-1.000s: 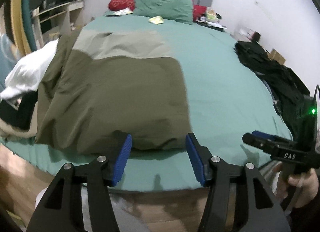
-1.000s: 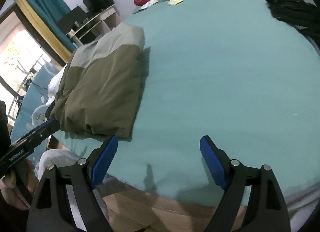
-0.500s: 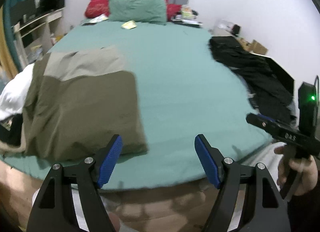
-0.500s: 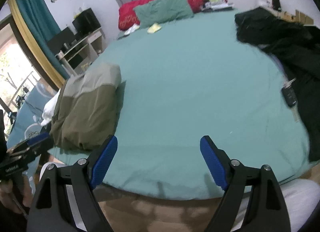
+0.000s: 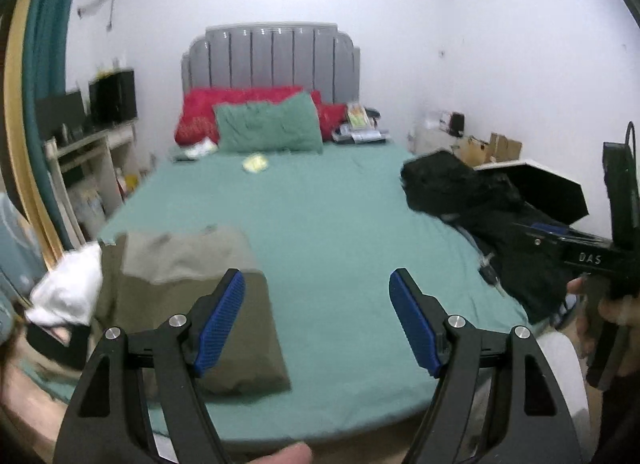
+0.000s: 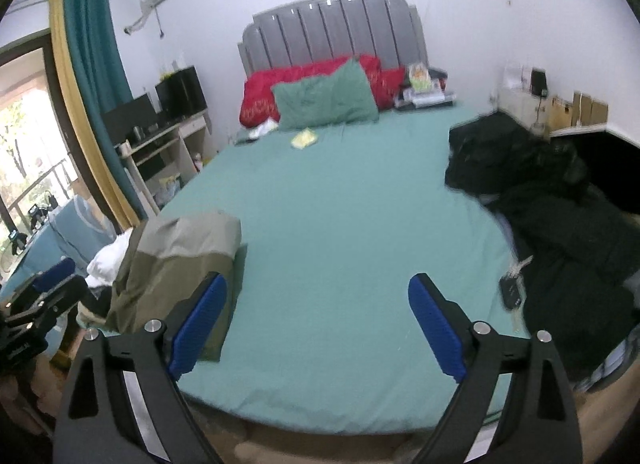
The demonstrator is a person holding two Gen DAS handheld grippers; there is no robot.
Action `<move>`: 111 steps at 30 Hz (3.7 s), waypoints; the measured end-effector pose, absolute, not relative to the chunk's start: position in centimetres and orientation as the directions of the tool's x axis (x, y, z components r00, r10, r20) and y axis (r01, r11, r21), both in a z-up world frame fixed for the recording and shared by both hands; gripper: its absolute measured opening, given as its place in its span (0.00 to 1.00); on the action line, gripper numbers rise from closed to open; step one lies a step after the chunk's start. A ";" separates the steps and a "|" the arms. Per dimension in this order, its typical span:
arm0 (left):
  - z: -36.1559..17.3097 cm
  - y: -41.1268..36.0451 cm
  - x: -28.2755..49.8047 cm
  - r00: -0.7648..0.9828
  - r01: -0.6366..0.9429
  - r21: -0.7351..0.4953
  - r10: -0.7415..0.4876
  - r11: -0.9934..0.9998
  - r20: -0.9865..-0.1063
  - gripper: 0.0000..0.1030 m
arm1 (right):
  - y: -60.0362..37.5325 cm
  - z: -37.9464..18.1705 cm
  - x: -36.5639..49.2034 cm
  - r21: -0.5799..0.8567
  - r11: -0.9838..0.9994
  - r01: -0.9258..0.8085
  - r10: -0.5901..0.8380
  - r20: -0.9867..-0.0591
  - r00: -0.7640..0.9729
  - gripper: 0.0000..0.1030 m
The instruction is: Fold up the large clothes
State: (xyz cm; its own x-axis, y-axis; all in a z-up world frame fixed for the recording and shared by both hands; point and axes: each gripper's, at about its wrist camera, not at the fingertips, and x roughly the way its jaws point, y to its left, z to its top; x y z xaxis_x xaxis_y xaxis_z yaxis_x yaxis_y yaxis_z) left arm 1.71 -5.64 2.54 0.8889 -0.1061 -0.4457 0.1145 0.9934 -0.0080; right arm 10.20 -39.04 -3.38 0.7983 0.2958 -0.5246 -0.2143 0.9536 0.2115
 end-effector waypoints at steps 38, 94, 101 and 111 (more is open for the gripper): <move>1.7 1.0 2.1 0.961 -0.056 -0.093 0.028 0.994 -0.276 0.79 | -29.7 -3.6 10.0 0.024 0.961 -0.276 0.260 -0.416 0.871 0.98; 0.5 0.0 3.3 0.946 -0.066 -0.147 0.015 0.987 -0.323 0.79 | -30.2 -6.0 11.1 0.077 0.955 -0.285 0.288 -0.457 0.842 0.98; 0.4 -0.1 3.3 0.948 -0.066 -0.149 0.015 0.987 -0.319 0.79 | -30.2 -6.0 11.1 0.074 0.956 -0.284 0.285 -0.460 0.841 0.98; 0.5 -0.3 3.4 0.947 -0.065 -0.148 0.014 0.987 -0.321 0.79 | -30.1 -6.2 10.9 0.076 0.956 -0.282 0.285 -0.463 0.840 0.98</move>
State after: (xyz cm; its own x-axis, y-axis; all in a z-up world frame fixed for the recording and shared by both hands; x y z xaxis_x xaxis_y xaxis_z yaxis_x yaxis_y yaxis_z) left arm 3.35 -0.26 0.49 0.9471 0.0138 -0.3206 -0.0646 0.9868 -0.1484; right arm 10.94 -30.12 -6.17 0.8395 0.2846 -0.4628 -0.2821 0.9563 0.0763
